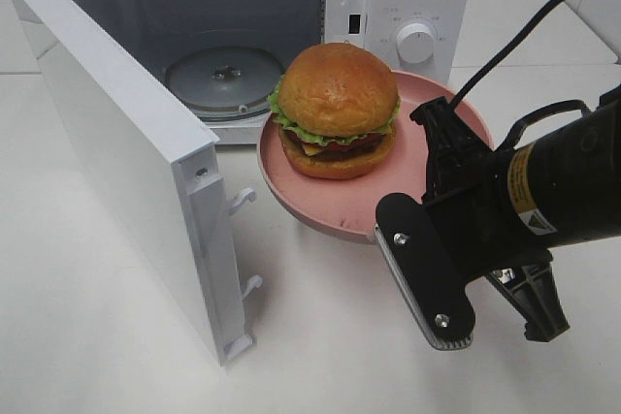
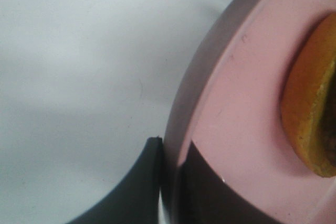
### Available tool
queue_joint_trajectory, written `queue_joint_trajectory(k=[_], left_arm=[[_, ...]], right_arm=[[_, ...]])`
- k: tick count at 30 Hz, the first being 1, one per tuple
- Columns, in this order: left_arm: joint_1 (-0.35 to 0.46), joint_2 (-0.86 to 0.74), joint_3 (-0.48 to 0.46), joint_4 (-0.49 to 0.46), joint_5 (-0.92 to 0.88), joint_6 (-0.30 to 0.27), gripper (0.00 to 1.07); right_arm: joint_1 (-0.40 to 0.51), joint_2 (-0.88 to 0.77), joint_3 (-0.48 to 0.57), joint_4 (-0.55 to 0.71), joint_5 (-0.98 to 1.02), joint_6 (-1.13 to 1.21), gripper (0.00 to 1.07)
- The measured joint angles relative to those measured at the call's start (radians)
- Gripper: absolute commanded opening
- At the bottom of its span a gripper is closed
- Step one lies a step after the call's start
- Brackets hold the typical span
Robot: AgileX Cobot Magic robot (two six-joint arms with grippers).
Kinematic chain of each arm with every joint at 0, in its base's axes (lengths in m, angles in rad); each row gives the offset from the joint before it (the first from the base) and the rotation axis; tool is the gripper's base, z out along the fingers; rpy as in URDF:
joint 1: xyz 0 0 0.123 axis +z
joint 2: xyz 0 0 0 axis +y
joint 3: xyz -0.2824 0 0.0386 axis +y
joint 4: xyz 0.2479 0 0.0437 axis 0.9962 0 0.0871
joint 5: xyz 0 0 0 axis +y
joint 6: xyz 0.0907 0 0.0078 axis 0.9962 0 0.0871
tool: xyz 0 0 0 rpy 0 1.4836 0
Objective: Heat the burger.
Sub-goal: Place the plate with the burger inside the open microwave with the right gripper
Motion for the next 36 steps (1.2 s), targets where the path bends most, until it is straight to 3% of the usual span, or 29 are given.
queue_joint_trajectory(k=[11,26,36], left_arm=[[0.0,0.0,0.0,0.0,0.0,0.0,1.0],[0.0,0.0,0.0,0.0,0.0,0.0,1.0],[0.0,0.0,0.0,0.0,0.0,0.0,1.0]], right_arm=[[-0.014,0.0,0.0,0.186,-0.005,-0.274,0.0],[-0.141,0.046,0.002,0.463,-0.04,-0.653,0.0],[-0.172,0.046,0.002,0.503,-0.074,-0.754,0.0]])
